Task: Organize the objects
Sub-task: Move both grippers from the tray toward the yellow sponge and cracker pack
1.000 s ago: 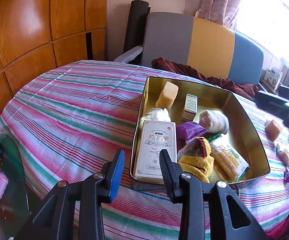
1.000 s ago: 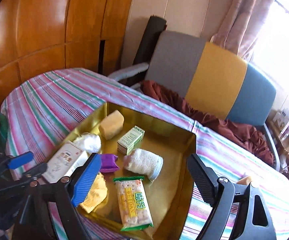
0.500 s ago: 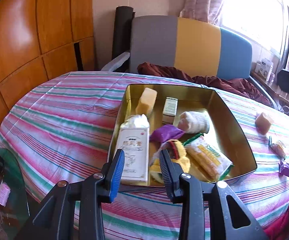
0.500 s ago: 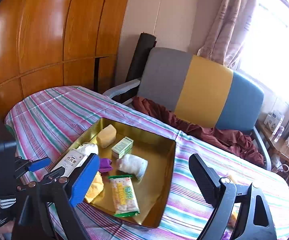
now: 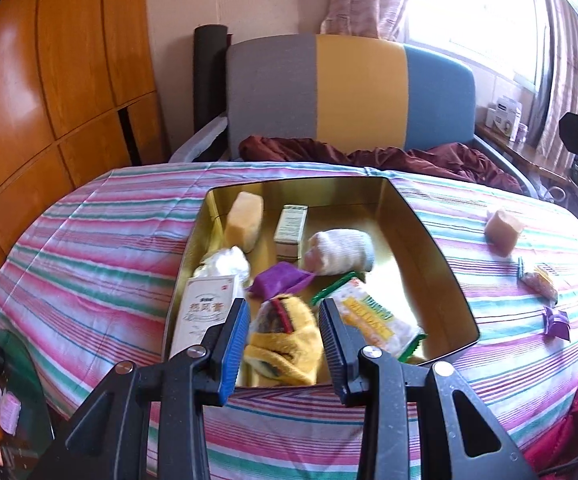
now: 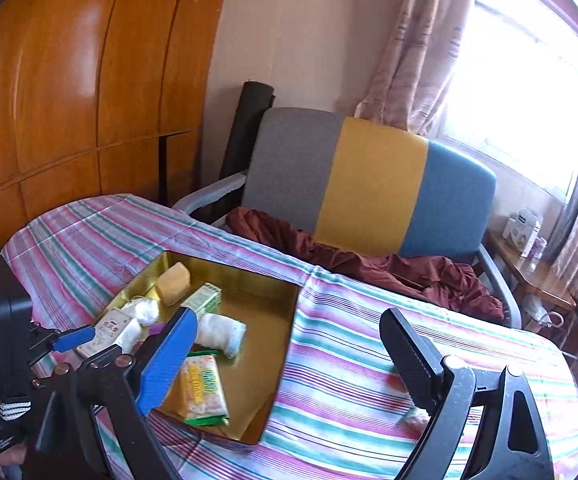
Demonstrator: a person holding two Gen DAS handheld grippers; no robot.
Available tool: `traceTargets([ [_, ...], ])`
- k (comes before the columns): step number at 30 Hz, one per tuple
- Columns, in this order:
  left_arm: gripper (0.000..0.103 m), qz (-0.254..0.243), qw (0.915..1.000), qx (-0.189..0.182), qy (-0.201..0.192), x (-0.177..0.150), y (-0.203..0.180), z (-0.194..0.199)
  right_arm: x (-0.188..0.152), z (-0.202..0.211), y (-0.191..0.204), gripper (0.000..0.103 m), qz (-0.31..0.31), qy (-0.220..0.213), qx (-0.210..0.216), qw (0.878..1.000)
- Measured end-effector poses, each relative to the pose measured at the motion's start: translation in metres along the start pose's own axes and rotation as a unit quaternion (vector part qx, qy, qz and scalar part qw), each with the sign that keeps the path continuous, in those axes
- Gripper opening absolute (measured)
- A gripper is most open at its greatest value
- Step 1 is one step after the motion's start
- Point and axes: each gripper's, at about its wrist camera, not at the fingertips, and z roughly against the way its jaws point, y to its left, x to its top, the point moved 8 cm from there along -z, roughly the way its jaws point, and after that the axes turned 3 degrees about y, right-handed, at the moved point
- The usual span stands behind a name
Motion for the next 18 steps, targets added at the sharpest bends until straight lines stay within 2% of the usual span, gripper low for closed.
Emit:
traceTargets([
  [6,0.036,-0.023,0.9996,-0.015,-0.003,0.01,-0.025,0.0,-0.008,-0.005,-0.028,0.094,-0.012,0.01,-0.017,1.0],
  [10,0.036,-0.041,0.9985,-0.035,-0.011,0.018,-0.047,0.003,-0.023,-0.022,-0.06,0.097,-0.02,0.037,-0.034,0.999],
  [14,0.036,-0.062,0.9959,-0.065,-0.012,0.026,-0.075,0.001,-0.05,-0.056,-0.118,0.099,-0.059,0.095,-0.044,0.993],
  [18,0.037,-0.08,0.9916,-0.101,-0.001,0.029,-0.107,-0.004,-0.084,-0.092,-0.198,0.099,-0.133,0.151,-0.07,0.977],
])
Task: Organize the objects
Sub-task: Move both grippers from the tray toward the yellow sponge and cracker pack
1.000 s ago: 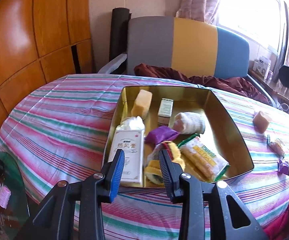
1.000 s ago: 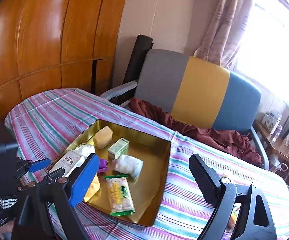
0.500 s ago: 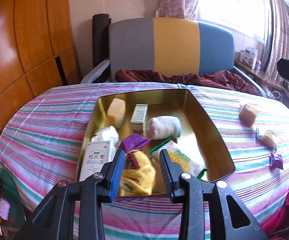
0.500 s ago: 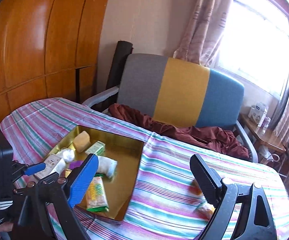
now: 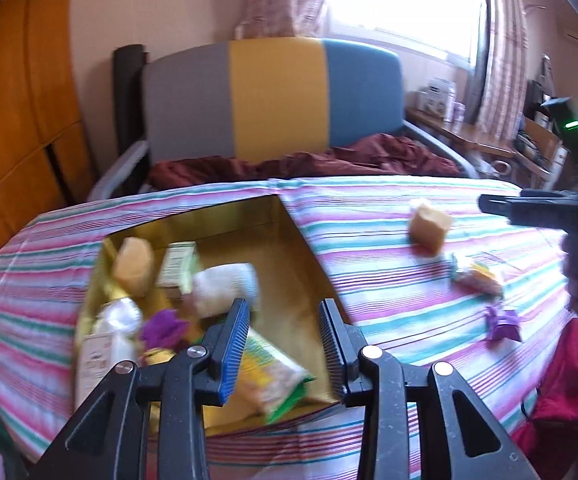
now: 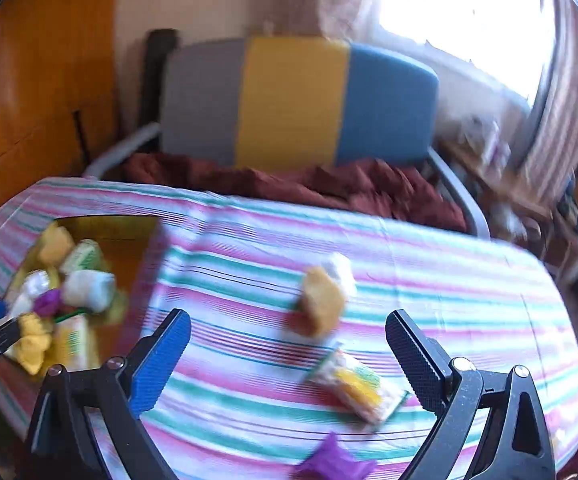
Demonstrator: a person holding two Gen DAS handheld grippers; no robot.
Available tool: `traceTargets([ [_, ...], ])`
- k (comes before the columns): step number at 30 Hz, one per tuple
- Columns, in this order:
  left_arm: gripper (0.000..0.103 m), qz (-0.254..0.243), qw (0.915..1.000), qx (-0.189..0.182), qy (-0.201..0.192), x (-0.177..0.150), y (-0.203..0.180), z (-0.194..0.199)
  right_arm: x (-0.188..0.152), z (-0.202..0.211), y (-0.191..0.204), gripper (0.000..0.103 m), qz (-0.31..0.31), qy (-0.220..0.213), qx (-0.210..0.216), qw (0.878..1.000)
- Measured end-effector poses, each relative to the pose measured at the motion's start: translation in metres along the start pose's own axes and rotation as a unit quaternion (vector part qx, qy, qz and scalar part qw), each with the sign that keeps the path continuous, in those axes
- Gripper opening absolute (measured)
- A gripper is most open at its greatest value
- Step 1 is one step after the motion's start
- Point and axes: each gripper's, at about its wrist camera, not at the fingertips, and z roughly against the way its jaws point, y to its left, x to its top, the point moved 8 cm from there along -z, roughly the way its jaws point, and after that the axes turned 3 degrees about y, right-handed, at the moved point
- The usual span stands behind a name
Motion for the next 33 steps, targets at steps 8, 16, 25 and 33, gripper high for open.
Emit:
traceTargets([
  [8,0.063,-0.032,0.9971,-0.065,0.024,0.025,-0.066,-0.038,-0.046,-0.079,-0.131,0.098,-0.218,0.091,-0.011,0.972],
  [16,0.08,-0.079,0.9901,-0.103,0.053,0.051,-0.137,-0.095,-0.049,-0.073,-0.147,0.098,-0.276,0.09,0.012,0.957],
  [25,0.087,-0.178,0.9713,-0.141,0.072,0.073,-0.199,-0.157,-0.054,-0.078,-0.151,0.1,-0.296,0.099,0.033,0.95],
  [33,0.088,-0.192,0.9646,-0.156,0.09,0.085,-0.217,-0.2,-0.054,-0.08,-0.15,0.1,-0.294,0.104,0.041,0.949],
])
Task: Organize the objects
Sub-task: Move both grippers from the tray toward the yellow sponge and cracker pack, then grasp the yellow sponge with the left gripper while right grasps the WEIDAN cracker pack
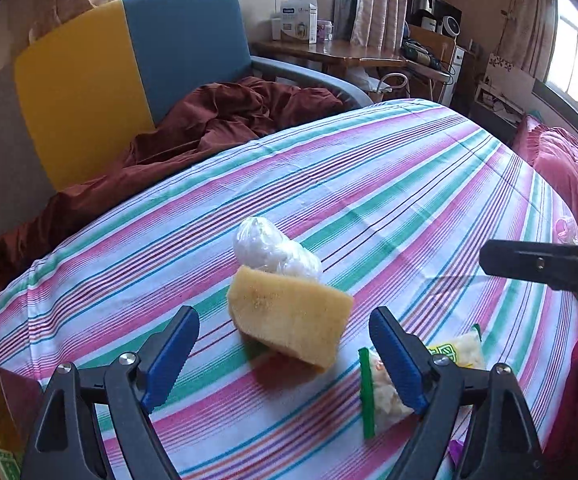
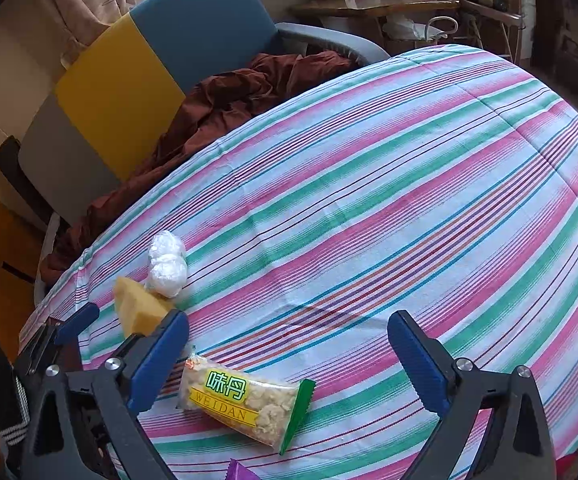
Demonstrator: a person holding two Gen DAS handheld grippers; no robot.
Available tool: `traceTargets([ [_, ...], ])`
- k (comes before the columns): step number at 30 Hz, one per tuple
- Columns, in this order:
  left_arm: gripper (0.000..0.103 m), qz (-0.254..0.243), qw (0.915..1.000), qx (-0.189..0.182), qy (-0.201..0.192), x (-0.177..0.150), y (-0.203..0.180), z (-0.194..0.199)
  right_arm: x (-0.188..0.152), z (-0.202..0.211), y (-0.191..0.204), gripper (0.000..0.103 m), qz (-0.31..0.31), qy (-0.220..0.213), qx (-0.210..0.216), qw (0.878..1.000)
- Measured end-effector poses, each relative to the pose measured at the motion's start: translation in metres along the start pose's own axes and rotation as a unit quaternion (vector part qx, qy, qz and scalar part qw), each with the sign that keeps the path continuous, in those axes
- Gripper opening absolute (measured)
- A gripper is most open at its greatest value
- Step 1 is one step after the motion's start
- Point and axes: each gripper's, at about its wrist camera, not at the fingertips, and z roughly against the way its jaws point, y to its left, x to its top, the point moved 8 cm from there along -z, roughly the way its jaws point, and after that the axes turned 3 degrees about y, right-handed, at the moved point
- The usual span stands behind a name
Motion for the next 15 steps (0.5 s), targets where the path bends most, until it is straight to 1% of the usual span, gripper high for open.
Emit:
traceTargets([
  [2,0.088,-0.001,0.9999,-0.007,0.008,0.003,-0.002,-0.011,0.0,-0.001,0.0,0.1,0.001,0.002,-0.002,1.0],
  [4,0.086,0.01,0.9997,-0.018,0.012,0.002,-0.002,-0.019,0.001,-0.002,-0.002,0.1,-0.003,0.004,-0.005,1.0],
  [5,0.07,0.017,0.9993,-0.029,0.014,0.0,-0.003,-0.021,0.001,-0.003,-0.004,0.1,-0.006,0.006,-0.006,1.0],
  [6,0.063,0.024,0.9993,-0.025,0.011,-0.002,-0.001,-0.02,0.001,-0.004,-0.005,0.1,-0.008,0.007,-0.006,1.0],
  [7,0.062,0.03,0.9992,-0.026,0.001,-0.004,-0.001,-0.016,0.002,-0.005,-0.007,0.1,-0.01,0.008,-0.01,1.0],
  [8,0.06,0.039,0.9985,-0.037,-0.006,-0.007,-0.001,-0.01,0.002,-0.007,-0.009,0.1,-0.012,0.01,-0.014,1.0],
  [11,0.059,0.06,0.9972,-0.036,-0.026,-0.021,-0.001,0.015,0.002,-0.009,-0.01,0.1,-0.012,0.013,-0.019,1.0],
  [13,0.059,0.072,0.9964,-0.036,-0.029,-0.04,-0.006,0.032,0.003,-0.009,-0.009,0.1,-0.007,0.012,-0.022,1.0],
  [15,0.059,0.067,0.9969,-0.025,-0.032,-0.061,-0.013,0.045,0.003,-0.009,-0.007,0.1,-0.004,0.013,-0.019,1.0],
])
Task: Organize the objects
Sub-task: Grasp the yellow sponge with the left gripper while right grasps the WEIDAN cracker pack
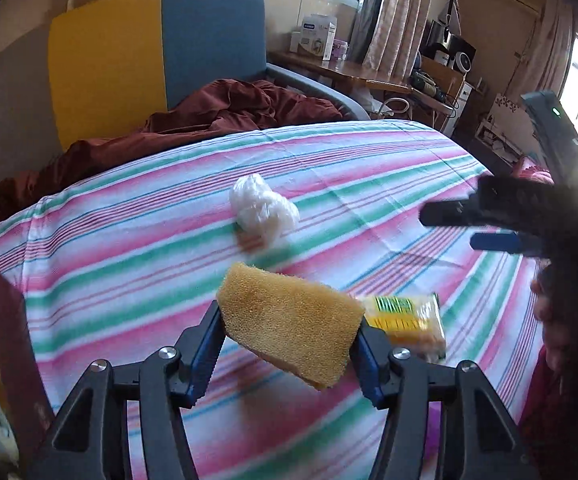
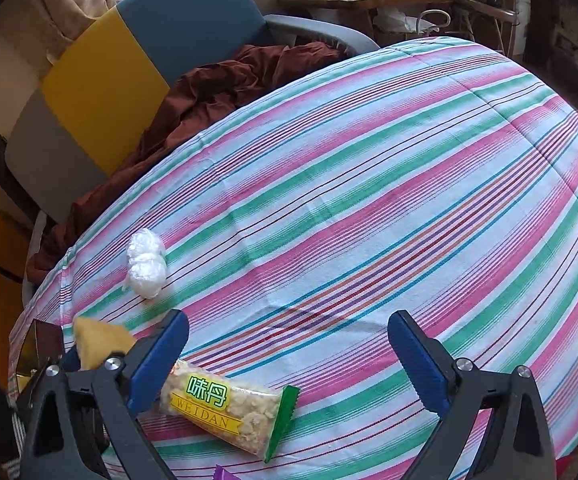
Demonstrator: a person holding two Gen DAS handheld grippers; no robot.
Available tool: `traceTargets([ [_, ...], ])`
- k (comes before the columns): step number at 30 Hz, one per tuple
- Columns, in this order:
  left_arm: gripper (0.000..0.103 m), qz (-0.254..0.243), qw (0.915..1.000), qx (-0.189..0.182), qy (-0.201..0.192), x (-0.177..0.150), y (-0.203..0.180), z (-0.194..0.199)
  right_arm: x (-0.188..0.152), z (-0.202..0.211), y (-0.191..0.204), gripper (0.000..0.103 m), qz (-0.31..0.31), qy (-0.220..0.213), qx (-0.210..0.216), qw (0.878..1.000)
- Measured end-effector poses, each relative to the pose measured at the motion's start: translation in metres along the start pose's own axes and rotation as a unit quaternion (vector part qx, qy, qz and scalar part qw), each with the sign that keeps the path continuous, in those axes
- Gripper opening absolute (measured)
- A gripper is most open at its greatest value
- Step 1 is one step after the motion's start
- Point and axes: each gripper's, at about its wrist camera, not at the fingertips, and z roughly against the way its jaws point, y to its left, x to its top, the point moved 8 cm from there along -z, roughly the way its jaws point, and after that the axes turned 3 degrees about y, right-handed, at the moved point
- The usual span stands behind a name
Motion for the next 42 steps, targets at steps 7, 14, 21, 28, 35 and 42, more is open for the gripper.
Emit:
traceTargets([
  [7,0.058,-0.02,0.9995,0.018,0.019,-0.075,-0.015,0.036,-0.012,-0.007,0.03,0.1,0.052,0.034,0.05,0.997],
  [14,0.057,0.001,0.9998,0.014,0.014,-0.099,-0.008,0.057,-0.036,-0.021,0.06,0.1,0.136,0.071,0.045,0.987],
  [21,0.057,0.003,0.9999,0.013,0.002,-0.111,-0.01,0.067,-0.041,-0.03,0.06,0.1,0.154,0.086,0.046,0.983],
  [28,0.057,0.016,0.9998,0.008,0.0,-0.112,-0.007,0.067,-0.057,-0.039,0.074,0.1,0.211,0.111,0.04,0.97],
  [35,0.058,0.022,0.9998,0.002,0.001,-0.11,-0.004,0.064,-0.074,-0.046,0.076,0.1,0.255,0.136,0.016,0.957],
  [42,0.058,0.025,0.9997,0.001,0.002,-0.109,-0.005,0.062,-0.072,-0.049,0.068,0.044,0.284,0.112,-0.04,0.951],
])
